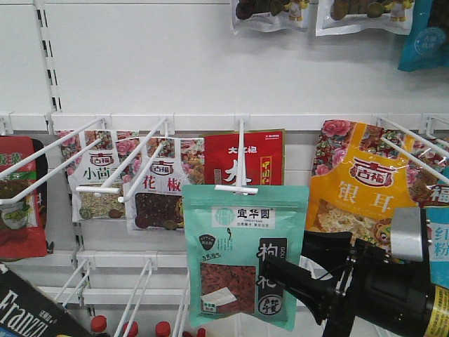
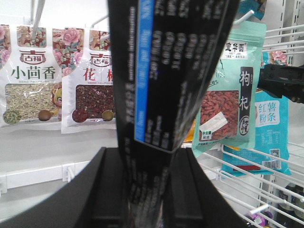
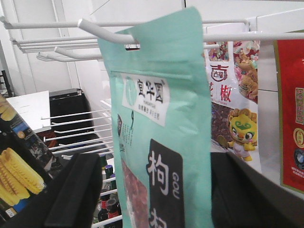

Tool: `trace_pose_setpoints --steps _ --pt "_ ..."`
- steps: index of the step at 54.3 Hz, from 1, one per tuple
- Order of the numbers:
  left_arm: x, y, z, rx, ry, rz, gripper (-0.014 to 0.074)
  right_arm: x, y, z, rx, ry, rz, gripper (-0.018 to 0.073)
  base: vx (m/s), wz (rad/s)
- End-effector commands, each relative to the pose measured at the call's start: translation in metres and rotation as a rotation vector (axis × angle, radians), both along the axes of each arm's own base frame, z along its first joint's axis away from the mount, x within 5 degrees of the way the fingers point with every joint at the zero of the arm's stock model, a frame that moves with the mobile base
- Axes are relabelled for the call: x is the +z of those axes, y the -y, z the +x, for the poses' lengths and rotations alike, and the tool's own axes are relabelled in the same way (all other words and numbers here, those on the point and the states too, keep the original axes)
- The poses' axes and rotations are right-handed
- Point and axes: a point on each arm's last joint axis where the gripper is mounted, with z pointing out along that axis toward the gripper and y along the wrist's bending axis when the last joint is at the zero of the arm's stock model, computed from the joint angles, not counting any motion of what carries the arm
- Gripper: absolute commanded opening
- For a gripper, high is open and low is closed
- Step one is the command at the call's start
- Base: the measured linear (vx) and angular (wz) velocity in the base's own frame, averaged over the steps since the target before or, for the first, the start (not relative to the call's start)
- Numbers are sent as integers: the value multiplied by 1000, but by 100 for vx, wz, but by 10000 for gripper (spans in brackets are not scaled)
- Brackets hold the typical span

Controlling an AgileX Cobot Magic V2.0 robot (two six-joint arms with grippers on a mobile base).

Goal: Pick snacks and fruit into basket
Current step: 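Pull the teal goji bag off the hook toward the robot with the right gripper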

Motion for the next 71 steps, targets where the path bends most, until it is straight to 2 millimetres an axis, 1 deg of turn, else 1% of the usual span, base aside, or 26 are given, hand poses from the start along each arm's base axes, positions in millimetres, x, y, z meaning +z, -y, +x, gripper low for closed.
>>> trace_pose_setpoints --steps 1,8,11,14,18,26,41,47,53,61,71 --pt "16 2 -2 -37 84 -71 0 22 1 -2 5 89 72 455 0 0" --pt "16 2 -2 -37 84 -71 0 22 1 -2 3 88 73 424 0 0" --pt "16 2 -2 -37 84 -71 0 22 1 -2 3 87 73 393 0 0" --pt "16 2 -2 -37 84 -71 0 22 1 -2 0 79 72 337 0 0" --pt "16 2 -2 -37 84 -71 0 21 1 -1 -6 76 68 240 0 0" --pt "16 2 -2 -37 84 -71 0 21 1 0 -21 105 39 -16 0 0" --pt "16 2 -2 -37 84 -71 0 20 1 -2 -6 117 20 -12 0 0" --pt "16 2 -2 -37 84 -71 0 24 -1 -9 27 124 -5 -11 0 0" --pt "16 2 -2 -37 84 -71 0 33 -1 -18 31 152 -20 -10 0 0" --pt "16 2 -2 -37 84 -71 0 50 3 -31 -11 174 -32 -10 0 0" --pt "16 2 -2 -37 84 -71 0 58 6 -45 -65 146 -122 -10 0 0"
